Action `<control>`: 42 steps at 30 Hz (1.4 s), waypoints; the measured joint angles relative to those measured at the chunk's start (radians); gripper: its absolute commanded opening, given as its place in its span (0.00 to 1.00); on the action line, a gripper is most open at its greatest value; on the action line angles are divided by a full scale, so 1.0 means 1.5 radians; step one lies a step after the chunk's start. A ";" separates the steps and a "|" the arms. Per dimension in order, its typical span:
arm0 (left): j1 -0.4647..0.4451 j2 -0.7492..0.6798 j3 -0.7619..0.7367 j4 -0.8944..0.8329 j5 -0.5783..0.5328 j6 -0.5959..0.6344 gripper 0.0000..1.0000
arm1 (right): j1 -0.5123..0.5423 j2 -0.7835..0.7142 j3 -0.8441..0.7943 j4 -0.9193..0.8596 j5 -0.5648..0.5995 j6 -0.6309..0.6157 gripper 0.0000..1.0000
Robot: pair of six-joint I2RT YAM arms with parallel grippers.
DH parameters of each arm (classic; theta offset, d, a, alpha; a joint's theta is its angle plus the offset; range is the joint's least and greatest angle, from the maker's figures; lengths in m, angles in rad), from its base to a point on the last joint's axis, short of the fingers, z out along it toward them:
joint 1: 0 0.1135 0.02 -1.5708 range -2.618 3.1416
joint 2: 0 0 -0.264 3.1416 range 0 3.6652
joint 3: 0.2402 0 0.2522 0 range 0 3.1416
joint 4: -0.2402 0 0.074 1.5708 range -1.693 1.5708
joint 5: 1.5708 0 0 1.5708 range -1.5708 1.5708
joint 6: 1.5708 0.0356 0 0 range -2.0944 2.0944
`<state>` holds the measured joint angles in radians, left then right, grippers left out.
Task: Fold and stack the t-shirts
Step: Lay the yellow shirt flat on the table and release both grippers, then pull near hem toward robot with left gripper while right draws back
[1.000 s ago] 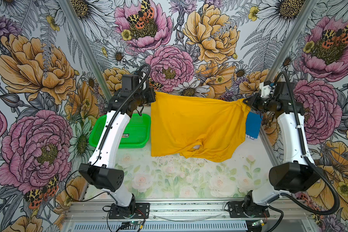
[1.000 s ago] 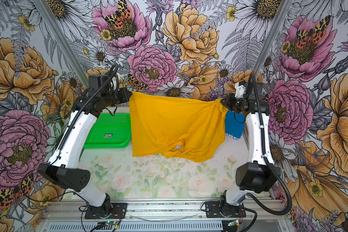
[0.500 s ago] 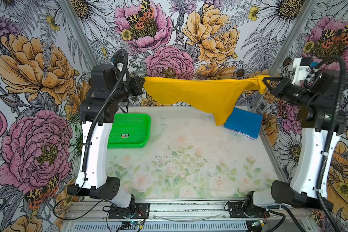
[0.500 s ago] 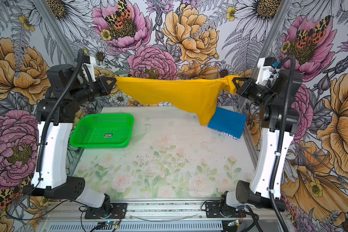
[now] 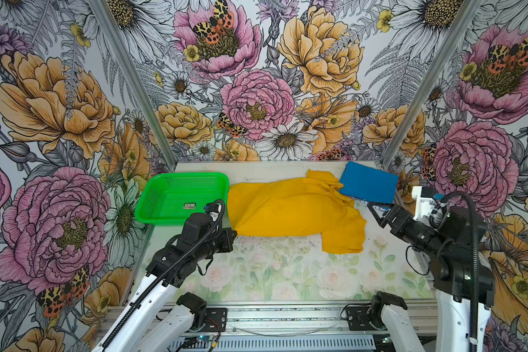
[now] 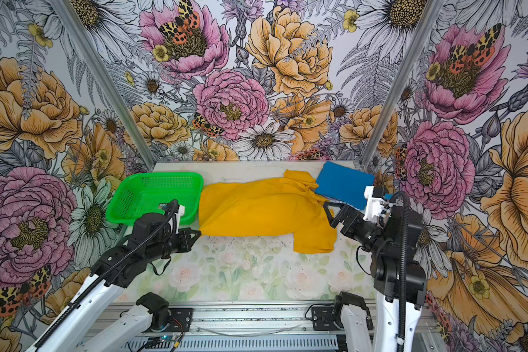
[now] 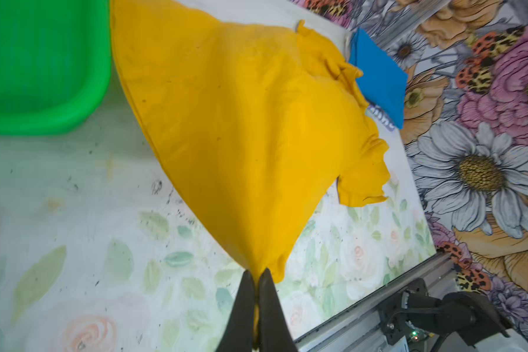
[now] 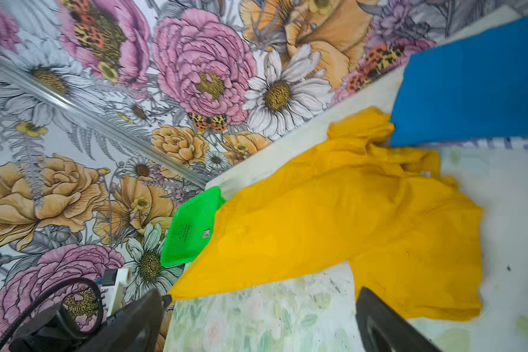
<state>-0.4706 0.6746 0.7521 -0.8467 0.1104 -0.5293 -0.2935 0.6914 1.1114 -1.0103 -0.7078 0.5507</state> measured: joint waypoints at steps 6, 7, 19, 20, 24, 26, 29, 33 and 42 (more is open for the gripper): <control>-0.037 -0.009 -0.013 -0.010 -0.070 -0.053 0.00 | 0.029 0.005 -0.148 -0.053 0.102 0.000 0.99; -0.037 0.004 -0.011 -0.008 -0.080 -0.058 0.00 | 0.038 0.005 -0.169 -0.057 0.121 0.005 0.99; 0.032 0.026 -0.010 0.001 -0.099 -0.068 0.00 | 0.104 0.012 -0.345 -0.016 0.289 0.131 0.70; 0.036 0.025 -0.010 0.004 -0.098 -0.068 0.00 | 0.108 0.012 -0.362 -0.007 0.298 0.146 0.66; 0.047 0.028 -0.010 0.017 -0.094 -0.067 0.00 | 0.122 0.031 -0.416 0.034 0.326 0.200 0.57; 0.053 0.033 -0.010 0.021 -0.086 -0.067 0.00 | 0.126 0.049 -0.432 0.056 0.335 0.222 0.54; 0.070 0.037 -0.010 0.028 -0.070 -0.067 0.00 | 0.128 0.084 -0.445 0.089 0.356 0.246 0.48; 0.093 0.038 -0.011 0.040 -0.047 -0.066 0.00 | 0.128 0.112 -0.464 0.135 0.373 0.271 0.42; 0.118 0.050 -0.018 0.060 -0.010 -0.062 0.00 | 0.146 0.190 -0.481 0.250 0.378 0.306 0.03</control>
<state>-0.2932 0.7490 0.7246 -0.7570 0.0948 -0.6224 -0.0738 0.9768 0.3893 -0.6350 -0.1402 1.0092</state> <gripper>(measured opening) 0.057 0.178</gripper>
